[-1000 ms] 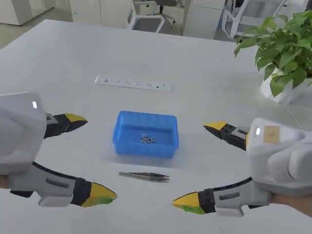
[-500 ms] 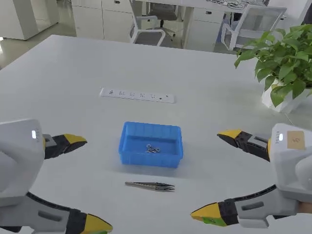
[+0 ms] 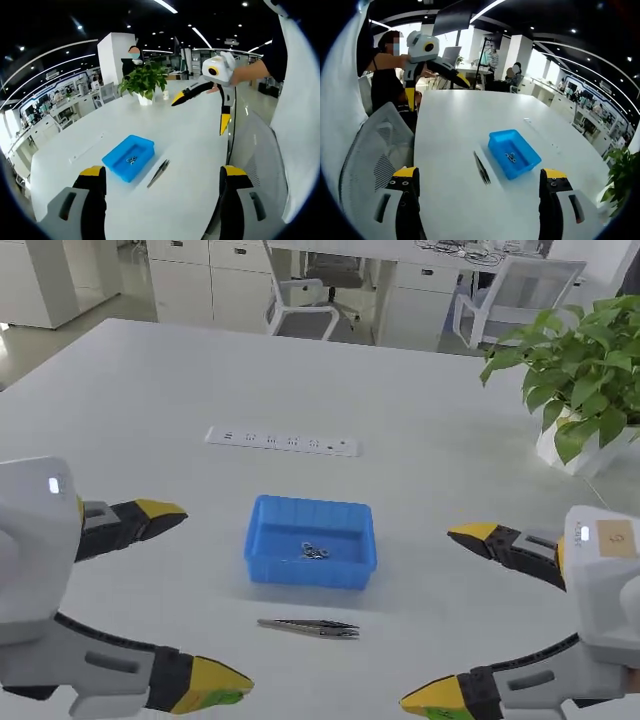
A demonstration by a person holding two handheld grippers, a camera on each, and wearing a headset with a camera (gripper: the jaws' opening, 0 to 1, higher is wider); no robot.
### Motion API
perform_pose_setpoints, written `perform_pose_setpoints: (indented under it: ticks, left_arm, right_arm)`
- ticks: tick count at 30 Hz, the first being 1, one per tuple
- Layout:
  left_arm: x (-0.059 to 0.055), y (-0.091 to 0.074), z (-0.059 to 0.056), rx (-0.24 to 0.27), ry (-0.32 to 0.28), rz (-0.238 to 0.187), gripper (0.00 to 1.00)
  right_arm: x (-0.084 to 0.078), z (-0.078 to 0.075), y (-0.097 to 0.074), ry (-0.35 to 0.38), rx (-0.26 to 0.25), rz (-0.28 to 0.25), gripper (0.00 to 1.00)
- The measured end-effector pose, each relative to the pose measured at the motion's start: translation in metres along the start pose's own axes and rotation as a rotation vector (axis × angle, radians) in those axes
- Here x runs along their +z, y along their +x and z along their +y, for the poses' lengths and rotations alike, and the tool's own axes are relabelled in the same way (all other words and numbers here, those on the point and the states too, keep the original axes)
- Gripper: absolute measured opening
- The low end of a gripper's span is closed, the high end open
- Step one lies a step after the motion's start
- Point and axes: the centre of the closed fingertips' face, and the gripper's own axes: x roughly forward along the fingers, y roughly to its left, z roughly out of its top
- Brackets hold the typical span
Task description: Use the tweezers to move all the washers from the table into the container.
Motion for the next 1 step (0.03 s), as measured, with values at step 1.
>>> perform_pose_setpoints:
  ticks: [1]
  left_arm:
    - [-0.0011,0.0001,-0.0006,-0.002,0.005,0.006,0.99]
  right_arm:
    - [-0.0022,-0.0012,-0.0007,0.009,-0.003,0.001,1.0]
